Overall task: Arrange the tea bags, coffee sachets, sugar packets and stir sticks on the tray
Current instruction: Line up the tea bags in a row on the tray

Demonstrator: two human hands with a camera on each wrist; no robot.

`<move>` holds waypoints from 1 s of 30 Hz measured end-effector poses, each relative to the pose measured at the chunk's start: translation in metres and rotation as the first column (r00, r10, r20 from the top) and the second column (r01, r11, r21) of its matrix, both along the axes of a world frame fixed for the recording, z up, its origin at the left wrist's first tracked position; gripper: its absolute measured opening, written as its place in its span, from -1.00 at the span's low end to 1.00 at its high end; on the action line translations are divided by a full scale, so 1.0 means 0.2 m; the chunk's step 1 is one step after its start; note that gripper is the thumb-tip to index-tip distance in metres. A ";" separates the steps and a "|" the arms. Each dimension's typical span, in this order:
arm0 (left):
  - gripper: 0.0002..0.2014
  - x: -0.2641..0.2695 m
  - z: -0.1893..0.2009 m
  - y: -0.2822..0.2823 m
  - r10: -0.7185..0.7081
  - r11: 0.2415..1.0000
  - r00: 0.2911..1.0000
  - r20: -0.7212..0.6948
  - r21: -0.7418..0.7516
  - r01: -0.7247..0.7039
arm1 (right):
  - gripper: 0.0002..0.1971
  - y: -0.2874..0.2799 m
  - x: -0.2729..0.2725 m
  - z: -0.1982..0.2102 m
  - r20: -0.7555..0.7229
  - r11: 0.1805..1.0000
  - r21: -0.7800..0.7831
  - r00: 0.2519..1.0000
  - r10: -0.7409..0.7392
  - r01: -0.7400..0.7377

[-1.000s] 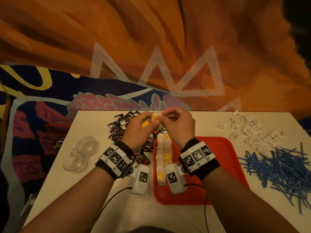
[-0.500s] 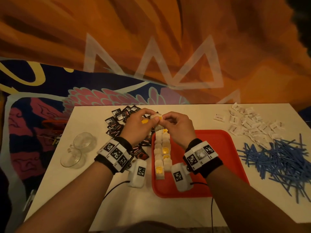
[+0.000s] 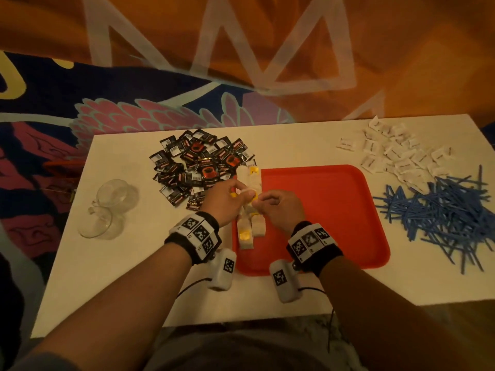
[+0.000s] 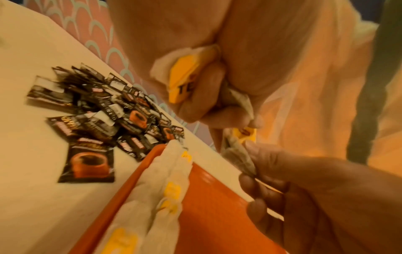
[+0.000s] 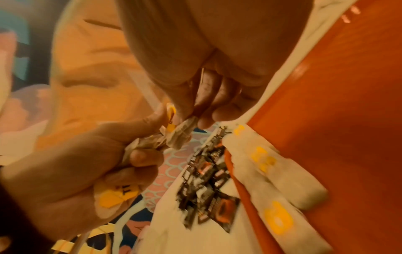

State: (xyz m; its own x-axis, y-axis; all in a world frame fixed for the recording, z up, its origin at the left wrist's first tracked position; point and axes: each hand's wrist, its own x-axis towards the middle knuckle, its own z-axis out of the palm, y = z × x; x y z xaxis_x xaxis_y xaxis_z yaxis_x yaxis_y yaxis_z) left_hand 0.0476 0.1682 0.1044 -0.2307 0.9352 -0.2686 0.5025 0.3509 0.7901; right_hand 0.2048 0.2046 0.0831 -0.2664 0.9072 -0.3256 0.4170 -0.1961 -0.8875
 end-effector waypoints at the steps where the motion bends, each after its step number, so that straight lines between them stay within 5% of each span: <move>1: -0.81 0.00 -0.04 -0.01 0.004 0.998 1.000 -0.007 -0.055 -0.004 | -0.82 -0.01 0.01 -0.05 0.031 1.000 -0.022 0.999 0.014 -0.013; 5: -0.87 -0.03 -0.20 -0.08 0.005 0.978 0.998 -0.062 -0.208 -0.018 | -0.87 -0.05 0.08 -0.24 0.215 0.991 -0.125 0.973 0.078 -0.052; 7: -0.98 -0.04 -0.27 -0.14 -0.109 0.963 0.984 -0.139 -0.261 0.070 | -0.85 -0.07 0.09 -0.34 0.278 0.979 -0.202 0.957 0.084 -0.027; 12: -0.65 -0.01 -0.43 -0.28 -0.476 0.841 0.833 -0.283 -0.422 0.338 | -0.89 -0.12 0.08 -0.48 0.336 0.962 -0.269 0.940 0.052 0.043; 16: -0.60 0.04 -0.46 -0.33 -0.636 0.727 0.720 -0.278 -0.528 0.438 | -0.92 -0.12 0.07 -0.51 0.395 0.957 -0.286 0.916 0.063 0.058; 21: -0.55 0.06 -0.45 -0.35 -0.698 0.684 0.637 -0.328 -0.571 0.455 | -0.87 -0.13 0.05 -0.52 0.495 0.969 -0.245 0.862 0.113 0.014; 30: -0.55 0.07 -0.45 -0.34 -0.700 0.683 0.638 -0.322 -0.562 0.467 | -0.87 -0.13 0.06 -0.52 0.518 0.966 -0.255 0.851 0.093 0.050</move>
